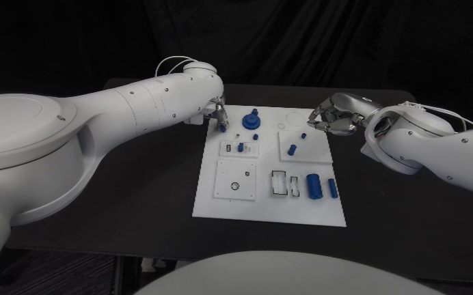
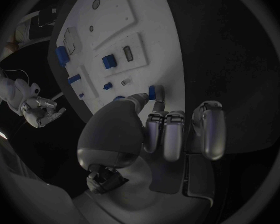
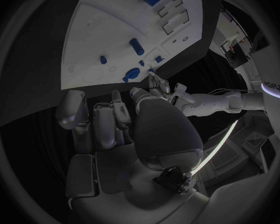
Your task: Assemble the parts on the task board
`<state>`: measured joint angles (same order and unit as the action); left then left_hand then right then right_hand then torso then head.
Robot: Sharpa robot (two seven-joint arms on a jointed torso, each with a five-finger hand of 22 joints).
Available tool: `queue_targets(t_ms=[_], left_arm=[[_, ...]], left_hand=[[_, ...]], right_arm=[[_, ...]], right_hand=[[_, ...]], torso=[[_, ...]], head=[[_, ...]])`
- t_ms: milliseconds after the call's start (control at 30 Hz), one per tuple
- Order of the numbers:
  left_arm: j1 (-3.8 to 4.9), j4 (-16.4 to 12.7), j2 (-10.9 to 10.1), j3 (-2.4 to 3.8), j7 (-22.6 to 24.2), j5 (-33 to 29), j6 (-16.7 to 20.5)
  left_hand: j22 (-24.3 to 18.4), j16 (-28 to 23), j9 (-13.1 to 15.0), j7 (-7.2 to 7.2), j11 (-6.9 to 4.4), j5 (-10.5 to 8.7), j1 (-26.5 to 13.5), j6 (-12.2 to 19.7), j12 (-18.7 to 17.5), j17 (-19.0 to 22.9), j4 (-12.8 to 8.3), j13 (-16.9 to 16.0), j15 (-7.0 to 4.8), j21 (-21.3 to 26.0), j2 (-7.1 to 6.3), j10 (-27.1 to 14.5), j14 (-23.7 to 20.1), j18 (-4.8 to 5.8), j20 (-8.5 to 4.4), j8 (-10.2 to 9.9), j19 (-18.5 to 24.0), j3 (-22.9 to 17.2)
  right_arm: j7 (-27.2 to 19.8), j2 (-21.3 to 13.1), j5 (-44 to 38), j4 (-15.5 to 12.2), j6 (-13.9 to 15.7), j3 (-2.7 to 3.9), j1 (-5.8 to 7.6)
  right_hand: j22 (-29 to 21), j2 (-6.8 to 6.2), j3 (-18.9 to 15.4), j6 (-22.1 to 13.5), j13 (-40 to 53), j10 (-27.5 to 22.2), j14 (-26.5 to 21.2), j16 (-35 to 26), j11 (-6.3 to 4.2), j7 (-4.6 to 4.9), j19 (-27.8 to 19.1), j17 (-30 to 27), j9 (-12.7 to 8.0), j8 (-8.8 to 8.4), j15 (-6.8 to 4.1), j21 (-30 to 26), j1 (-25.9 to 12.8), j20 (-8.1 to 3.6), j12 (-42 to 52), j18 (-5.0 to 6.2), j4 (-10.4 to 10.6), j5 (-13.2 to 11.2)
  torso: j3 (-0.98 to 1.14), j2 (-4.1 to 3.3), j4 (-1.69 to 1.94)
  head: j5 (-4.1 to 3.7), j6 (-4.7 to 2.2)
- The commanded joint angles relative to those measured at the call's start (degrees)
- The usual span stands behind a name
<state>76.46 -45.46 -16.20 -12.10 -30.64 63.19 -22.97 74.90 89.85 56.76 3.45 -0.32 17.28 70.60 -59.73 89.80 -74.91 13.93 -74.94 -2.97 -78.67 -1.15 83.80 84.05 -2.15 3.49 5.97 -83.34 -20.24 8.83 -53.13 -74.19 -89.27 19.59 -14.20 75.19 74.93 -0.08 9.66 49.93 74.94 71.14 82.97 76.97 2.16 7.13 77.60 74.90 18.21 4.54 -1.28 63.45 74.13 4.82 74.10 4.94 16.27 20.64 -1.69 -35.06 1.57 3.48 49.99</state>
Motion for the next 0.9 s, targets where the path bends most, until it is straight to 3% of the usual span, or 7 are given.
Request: queue_targets(t_ms=[33,333,567,700,900], left_arm=[[-0.11,-0.2,0.1,0.05,1.0,-0.4,0.7],[-0.15,-0.7,-0.2,0.05,1.6,-0.4,2.6],[-0.17,-2.4,-0.9,0.05,0.3,-0.4,4.1],[-0.17,-4.7,-2.0,0.05,-1.3,-0.4,5.1],[-0.11,-11.2,-5.3,0.05,-3.3,-0.4,8.4]], left_hand=[[11.3,0.1,1.0,-0.18,-0.08,0.78,-0.3,0.6,0.2,-15.1,-0.8,-15.1,0.07,0.3,-1.35,6.2,5.9,-0.75,0.02,0.6,0.3,-3.2],[11.4,0.1,4.2,-0.52,-0.41,0.71,-2.2,0.3,0.2,-15.1,-4.2,-15.1,-0.23,-0.2,-3.92,6.2,5.9,-0.65,-0.2,2.3,0.0,-10.8],[11.6,0.1,5.7,-0.85,-0.75,-0.24,-4.0,-0.2,0.2,-15.1,-5.8,-15.1,-0.54,-0.8,-4.85,6.2,5.9,-0.52,-0.47,3.3,-0.4,-13.9],[11.6,0.1,6.4,-1.02,-0.96,-0.57,-4.9,-0.3,0.2,-15.1,-7.1,-15.1,-0.76,-0.9,-5.47,6.2,5.9,-0.5,-0.69,3.7,-0.5,-15.8],[11.8,0.1,7.6,-1.37,-1.36,-0.74,-6.6,-0.8,0.2,-15.1,-9.8,-15.1,-1.17,-1.5,-6.76,6.2,5.9,-0.34,-1.11,4.5,-1.1,-19.4]], right_arm=[[-0.1,0.0,-0.4,0.0,0.7,0.04,-0.08],[0.1,0.1,-0.4,0.1,0.6,0.04,-0.08],[0.2,0.1,-0.4,0.1,0.6,0.04,-0.09],[0.3,-0.2,-0.4,0.1,0.5,0.03,-0.09],[0.5,-0.7,-0.4,0.0,0.5,0.03,-0.09]], right_hand=[[7.9,0.03,0.5,0.5,1.2,-0.2,-0.2,-0.1,-0.06,0.03,-0.1,2.1,0.0,-0.07,-0.07,-0.3,0.5,0.16,-0.1,0.49,0.1,0.4],[7.9,-0.06,0.7,0.8,1.1,-0.3,-0.2,-0.1,-0.04,0.04,-0.1,2.1,0.0,0.05,-0.06,-0.4,0.7,0.16,-0.2,0.5,0.0,0.7],[7.8,-0.09,0.7,0.9,1.0,-0.4,-0.2,-0.2,-0.03,0.04,-0.2,2.0,0.0,0.09,-0.06,-0.5,0.8,0.16,-0.3,0.53,0.0,0.8],[7.8,-0.12,0.7,0.9,1.0,-0.5,-0.2,-0.3,-0.02,0.04,-0.3,1.9,0.0,0.1,-0.05,-0.7,0.8,0.16,-0.4,0.56,0.0,0.9],[7.8,-0.18,0.8,0.9,0.9,-0.6,-0.3,-0.3,-0.02,0.04,-0.3,1.9,0.0,0.11,-0.05,-0.7,0.8,0.17,-0.4,0.56,0.0,0.9]], torso=[[0.01,0.01,0.03],[-0.01,-0.01,0.06],[-0.01,0.02,0.1],[-0.01,0.02,0.1],[0.05,0.12,0.09]], head=[[0.06,0.01],[0.21,0.01],[0.36,0.01],[0.58,0.01],[0.78,0.01]])
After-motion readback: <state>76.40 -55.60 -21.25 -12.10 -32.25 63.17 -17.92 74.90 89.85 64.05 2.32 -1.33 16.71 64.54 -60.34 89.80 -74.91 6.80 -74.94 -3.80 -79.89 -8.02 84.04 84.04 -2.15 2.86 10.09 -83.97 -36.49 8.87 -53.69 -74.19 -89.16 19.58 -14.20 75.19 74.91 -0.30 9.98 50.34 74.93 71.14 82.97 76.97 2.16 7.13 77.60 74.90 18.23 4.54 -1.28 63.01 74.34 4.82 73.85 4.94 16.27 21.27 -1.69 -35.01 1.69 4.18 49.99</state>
